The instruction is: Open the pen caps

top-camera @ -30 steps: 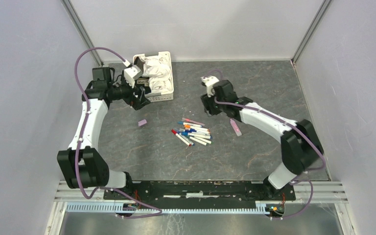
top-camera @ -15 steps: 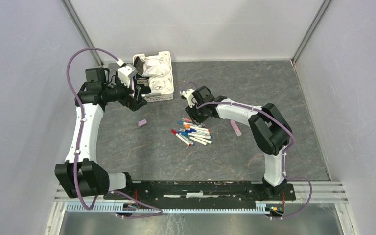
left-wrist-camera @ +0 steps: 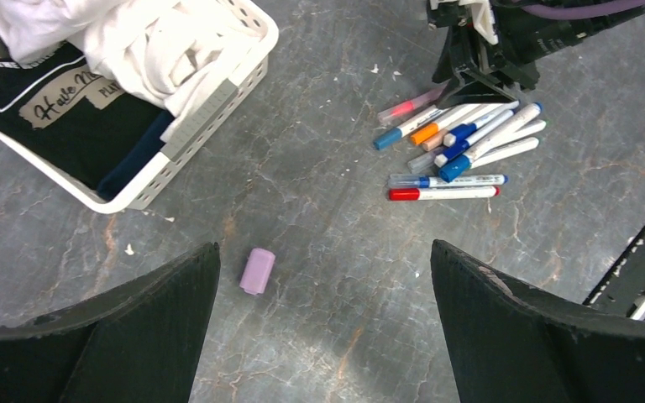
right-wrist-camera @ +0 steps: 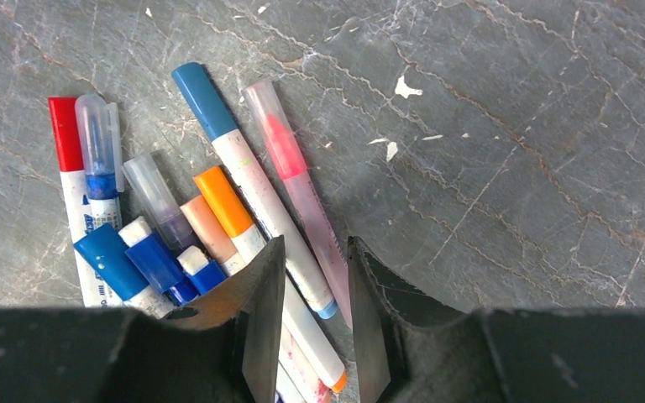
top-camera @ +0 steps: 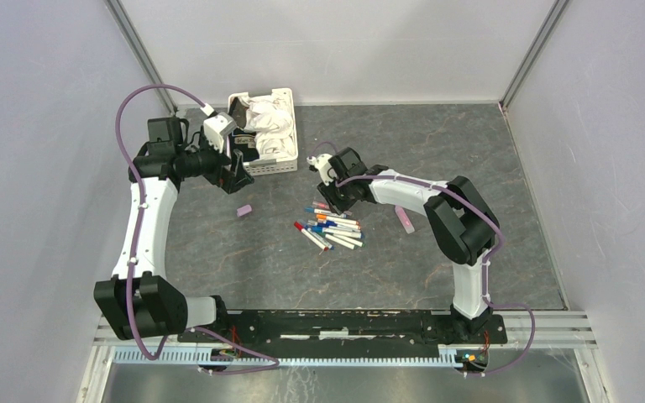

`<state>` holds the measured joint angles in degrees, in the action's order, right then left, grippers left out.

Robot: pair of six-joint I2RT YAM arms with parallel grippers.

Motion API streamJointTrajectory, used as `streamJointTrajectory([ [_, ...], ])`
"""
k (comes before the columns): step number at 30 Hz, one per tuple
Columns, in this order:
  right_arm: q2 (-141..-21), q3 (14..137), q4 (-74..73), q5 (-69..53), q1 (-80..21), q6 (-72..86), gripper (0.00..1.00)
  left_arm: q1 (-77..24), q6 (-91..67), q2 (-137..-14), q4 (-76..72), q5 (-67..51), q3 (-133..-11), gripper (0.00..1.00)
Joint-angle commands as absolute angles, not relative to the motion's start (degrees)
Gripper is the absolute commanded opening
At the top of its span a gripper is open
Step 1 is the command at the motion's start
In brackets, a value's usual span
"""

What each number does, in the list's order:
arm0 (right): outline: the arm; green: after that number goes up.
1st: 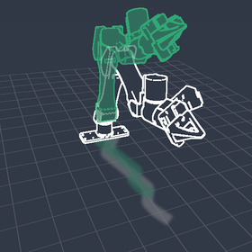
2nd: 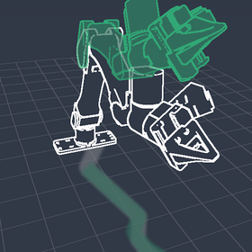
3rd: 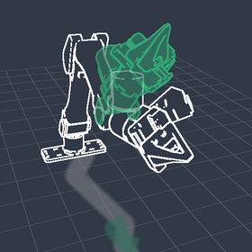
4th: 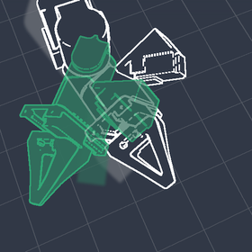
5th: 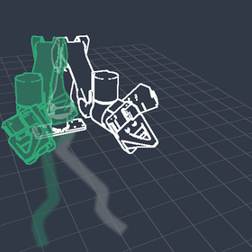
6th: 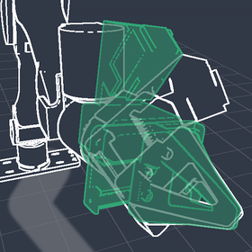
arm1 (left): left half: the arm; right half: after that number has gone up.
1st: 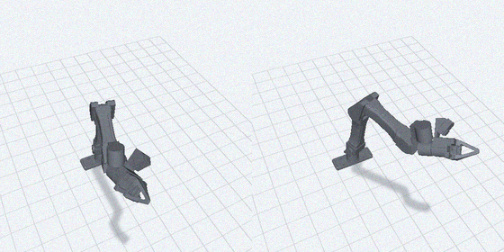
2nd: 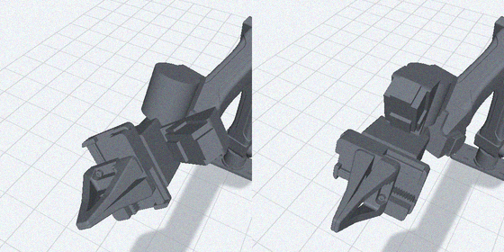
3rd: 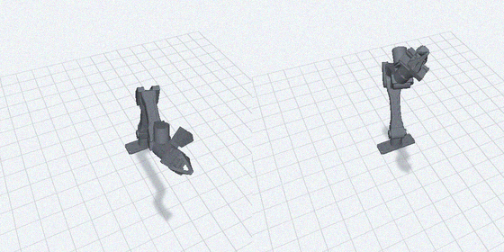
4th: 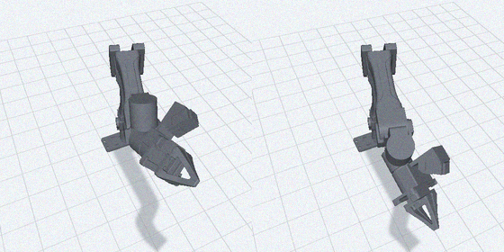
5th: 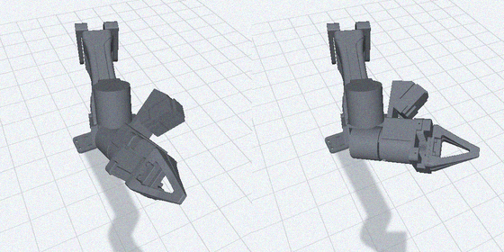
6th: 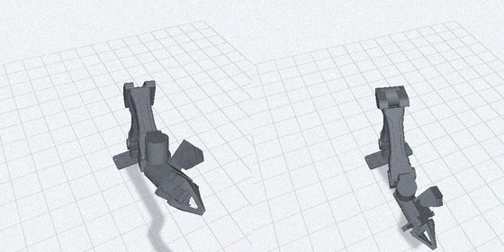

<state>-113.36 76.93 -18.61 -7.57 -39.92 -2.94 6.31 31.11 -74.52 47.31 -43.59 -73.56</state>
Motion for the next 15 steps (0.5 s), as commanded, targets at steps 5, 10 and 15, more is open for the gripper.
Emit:
streamJointTrajectory([
  [5,-113.4,84.3,-22.1,-9.7,-39.6,-5.5,0.34,6.5,33.5,-74.4,49.2,-48.0,-75.7,1.0],
  [10,-116.2,86.1,-22.7,-10.2,-39.6,-5.4,0.3,6.5,34.8,-74.5,50.5,-48.1,-75.7,1.0],
  [15,-117.5,84.1,-22.0,-9.9,-39.6,-5.4,0.31,6.4,35.5,-74.4,51.4,-47.6,-75.7,1.0],
])
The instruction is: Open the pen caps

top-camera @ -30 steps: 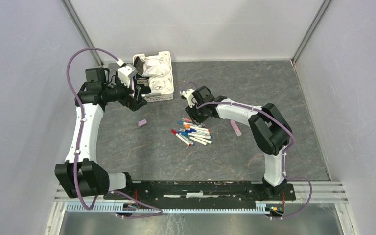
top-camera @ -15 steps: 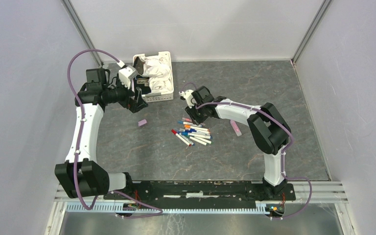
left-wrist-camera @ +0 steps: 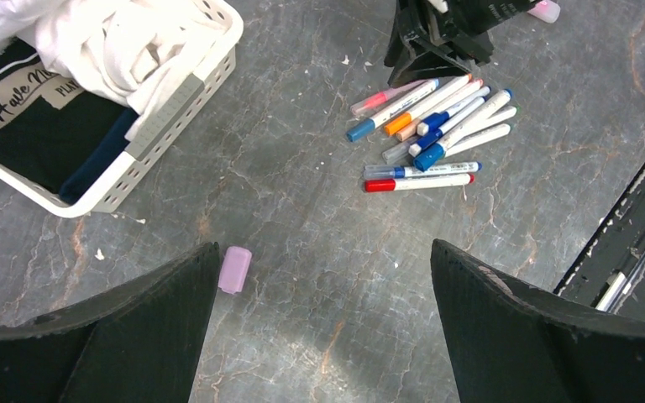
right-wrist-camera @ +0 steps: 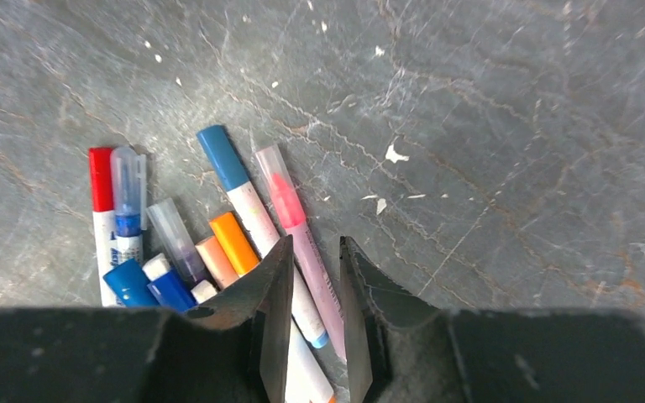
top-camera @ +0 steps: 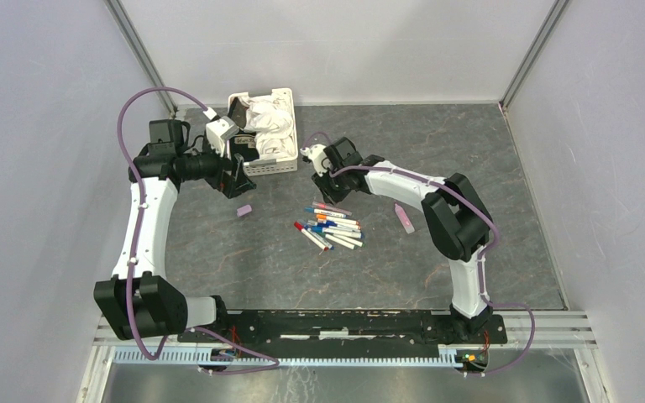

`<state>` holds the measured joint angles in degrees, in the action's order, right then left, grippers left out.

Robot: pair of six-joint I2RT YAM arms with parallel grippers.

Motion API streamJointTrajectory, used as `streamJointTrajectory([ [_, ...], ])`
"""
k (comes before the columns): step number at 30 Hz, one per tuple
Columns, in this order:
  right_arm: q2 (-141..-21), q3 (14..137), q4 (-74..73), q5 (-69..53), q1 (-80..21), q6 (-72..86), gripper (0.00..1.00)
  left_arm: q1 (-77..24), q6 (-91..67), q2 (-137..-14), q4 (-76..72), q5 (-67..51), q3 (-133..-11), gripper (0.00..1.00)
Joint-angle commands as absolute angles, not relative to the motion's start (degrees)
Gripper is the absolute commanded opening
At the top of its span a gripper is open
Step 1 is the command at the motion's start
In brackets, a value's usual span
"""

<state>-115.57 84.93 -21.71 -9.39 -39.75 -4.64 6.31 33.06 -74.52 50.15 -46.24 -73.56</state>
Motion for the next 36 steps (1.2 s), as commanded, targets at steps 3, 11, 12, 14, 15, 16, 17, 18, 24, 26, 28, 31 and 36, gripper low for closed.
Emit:
streamJointTrajectory([
  [3,-117.3,82.0,-21.0,-9.5,-39.6,-5.4,0.36,6.5,35.6,-74.3,51.4,-47.6,-75.5,1.0],
  [11,-116.2,77.3,-19.1,-8.1,-39.6,-5.6,0.37,6.5,35.8,-73.8,51.5,-48.1,-75.5,1.0],
  [12,-116.0,76.7,-19.0,-7.8,-39.6,-5.6,0.37,6.5,36.0,-73.7,51.5,-48.3,-75.6,1.0],
  [14,-115.2,74.9,-18.4,-7.3,-39.6,-5.7,0.37,6.5,37.0,-73.6,52.3,-48.9,-75.4,1.0],
  [15,-114.7,73.8,-18.0,-7.1,-39.6,-5.6,0.36,6.5,37.5,-73.6,52.6,-49.3,-75.1,1.0],
  [16,-114.2,72.4,-17.5,-7.1,-39.6,-5.6,0.36,6.4,38.1,-73.5,52.9,-49.5,-74.8,1.0],
  [17,-113.6,71.5,-17.0,-7.1,-39.6,-5.6,0.34,6.4,38.7,-73.6,53.5,-49.9,-74.6,1.0],
  [18,-112.9,70.5,-16.4,-7.1,-39.6,-5.6,0.31,6.5,39.7,-73.8,54.0,-50.2,-74.5,1.0],
  [24,-111.2,73.2,-17.8,-7.8,-39.6,-6.2,0.02,6.1,50.0,-74.8,60.5,-54.7,-72.8,1.0],
  [26,-110.4,76.2,-19.6,-8.9,-39.6,-6.5,0.0,5.3,55.2,-74.9,62.4,-55.8,-71.7,1.0],
  [28,-109.6,80.0,-21.8,-11.6,-39.6,-6.8,0.0,4.1,57.5,-75.0,62.7,-56.0,-69.9,1.0],
  [31,-109.0,84.8,-25.8,-15.6,-39.7,-7.2,0.0,1.6,61.4,-75.6,63.1,-55.8,-68.3,1.0],
  [36,-106.5,86.4,-29.5,-24.8,-39.9,-7.1,0.0,-3.3,65.6,-77.3,63.1,-55.7,-67.4,1.0],
])
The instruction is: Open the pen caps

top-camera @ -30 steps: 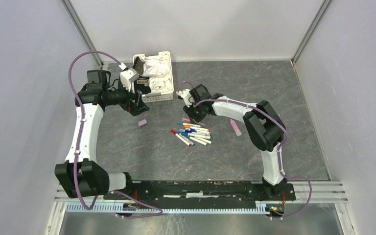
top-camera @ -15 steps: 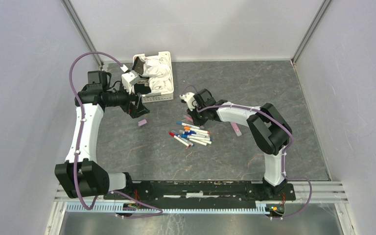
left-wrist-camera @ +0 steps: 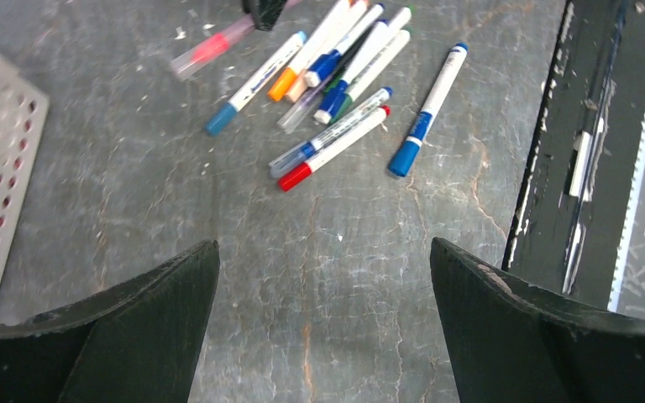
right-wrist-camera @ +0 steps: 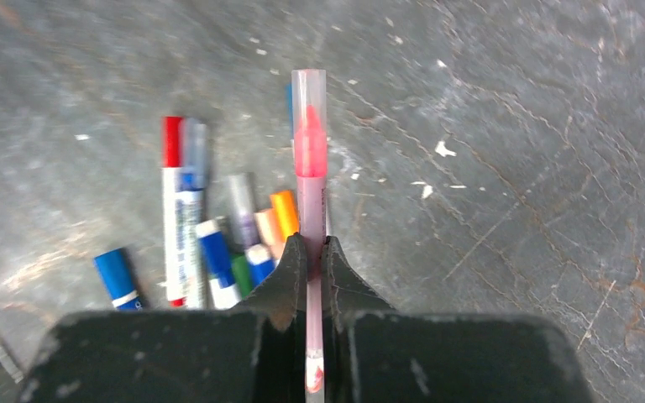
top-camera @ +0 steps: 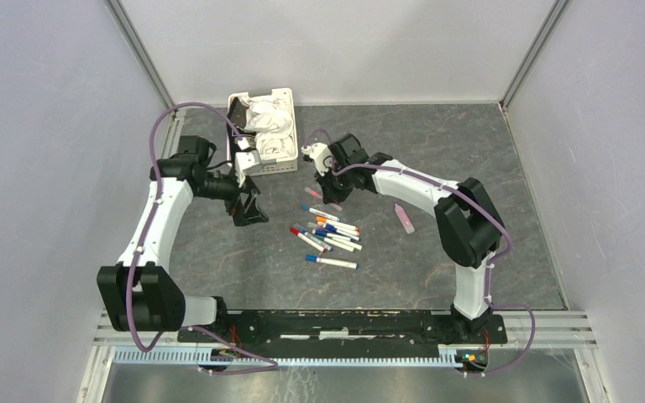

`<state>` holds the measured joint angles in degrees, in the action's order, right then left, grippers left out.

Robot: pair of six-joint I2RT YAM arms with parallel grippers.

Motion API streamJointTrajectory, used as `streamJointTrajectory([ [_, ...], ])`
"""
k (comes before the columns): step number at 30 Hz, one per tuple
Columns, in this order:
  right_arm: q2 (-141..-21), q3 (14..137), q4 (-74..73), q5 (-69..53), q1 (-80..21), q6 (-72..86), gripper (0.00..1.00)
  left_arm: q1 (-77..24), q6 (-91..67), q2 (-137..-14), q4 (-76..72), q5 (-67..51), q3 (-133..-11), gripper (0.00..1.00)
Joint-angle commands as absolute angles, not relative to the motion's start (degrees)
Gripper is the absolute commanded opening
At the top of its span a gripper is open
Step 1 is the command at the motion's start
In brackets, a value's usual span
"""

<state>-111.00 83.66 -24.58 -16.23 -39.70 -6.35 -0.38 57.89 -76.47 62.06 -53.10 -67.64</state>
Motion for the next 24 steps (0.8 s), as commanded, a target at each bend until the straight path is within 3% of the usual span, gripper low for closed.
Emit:
streamJointTrajectory([
  [1,-105.9,86.3,-29.9,-27.3,-40.0,-7.1,0.0,-3.9,65.9,-77.6,62.8,-55.7,-67.6,1.0],
  [9,-103.9,86.5,-31.1,-41.4,-41.5,-5.7,0.0,-7.5,68.9,-77.5,61.7,-55.9,-67.2,1.0],
  [18,-108.2,92.7,-33.7,-48.3,-44.4,-5.5,0.0,-10.6,72.3,-76.3,59.1,-55.8,-63.4,0.96],
  [22,-109.5,94.3,-34.0,-50.0,-44.9,-5.1,0.0,-11.2,74.0,-76.2,59.0,-55.9,-63.2,0.84],
  [24,-109.9,94.8,-34.1,-50.6,-44.8,-4.9,0.0,-11.5,75.0,-75.6,59.1,-55.9,-62.8,0.72],
])
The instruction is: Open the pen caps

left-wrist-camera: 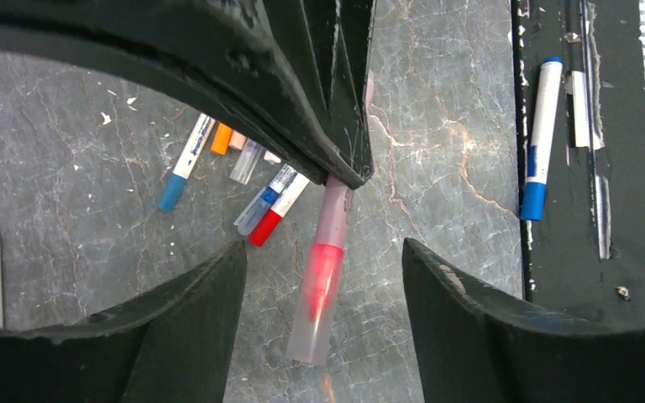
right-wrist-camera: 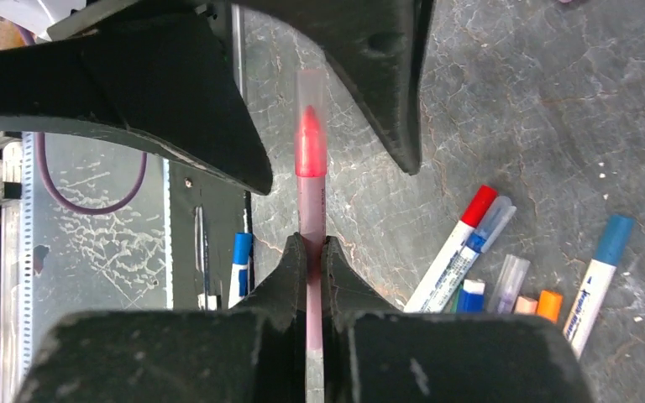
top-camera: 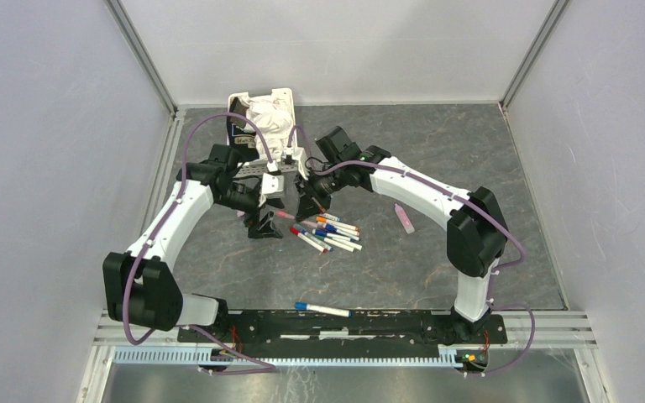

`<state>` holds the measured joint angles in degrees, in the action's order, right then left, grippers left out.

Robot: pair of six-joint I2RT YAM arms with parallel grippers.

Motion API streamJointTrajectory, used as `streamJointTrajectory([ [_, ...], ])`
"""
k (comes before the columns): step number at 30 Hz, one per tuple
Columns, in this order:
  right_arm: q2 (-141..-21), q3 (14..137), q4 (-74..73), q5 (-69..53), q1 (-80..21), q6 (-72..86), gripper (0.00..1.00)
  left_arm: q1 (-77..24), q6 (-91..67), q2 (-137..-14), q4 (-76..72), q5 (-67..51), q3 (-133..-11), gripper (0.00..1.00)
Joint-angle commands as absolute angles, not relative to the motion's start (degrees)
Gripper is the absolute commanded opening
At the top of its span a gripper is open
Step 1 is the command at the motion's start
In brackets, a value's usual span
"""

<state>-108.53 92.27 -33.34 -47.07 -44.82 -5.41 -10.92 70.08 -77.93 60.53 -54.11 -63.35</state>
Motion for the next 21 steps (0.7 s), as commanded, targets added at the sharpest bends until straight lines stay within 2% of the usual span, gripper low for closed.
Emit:
streamJointTrajectory([
  [1,-110.0,94.8,-33.9,-50.8,-44.9,-4.8,0.0,-11.7,75.4,-75.2,59.0,-55.6,-62.5,0.66],
  [6,-110.3,94.9,-33.0,-51.6,-44.9,-3.9,0.0,-12.7,77.0,-74.0,59.1,-53.7,-61.5,0.31],
  [9,-110.6,95.1,-32.1,-52.7,-44.9,-3.0,0.0,-13.1,77.2,-73.9,59.2,-52.8,-61.3,0.06],
  [10,-110.6,94.9,-31.6,-53.0,-44.9,-2.5,0.01,-13.2,77.4,-74.0,59.6,-52.8,-61.3,0.03],
  [11,-110.6,94.8,-31.0,-53.3,-44.9,-2.1,0.07,-13.3,77.8,-74.0,60.2,-52.7,-61.3,0.02],
  [13,-110.6,94.1,-29.9,-54.0,-44.9,-1.0,0.25,-13.5,78.1,-74.1,60.8,-52.7,-61.5,0.02],
  [15,-110.8,93.3,-28.8,-54.8,-44.9,-0.3,0.36,-13.5,78.1,-74.2,61.2,-52.6,-62.0,0.02],
  [17,-111.6,93.0,-28.5,-55.2,-44.9,-0.2,0.41,-13.5,78.6,-74.3,62.0,-52.7,-62.6,0.02],
  [21,-112.9,92.1,-27.6,-56.5,-44.9,-0.1,0.38,-13.5,80.3,-75.0,64.3,-52.8,-63.9,0.02],
])
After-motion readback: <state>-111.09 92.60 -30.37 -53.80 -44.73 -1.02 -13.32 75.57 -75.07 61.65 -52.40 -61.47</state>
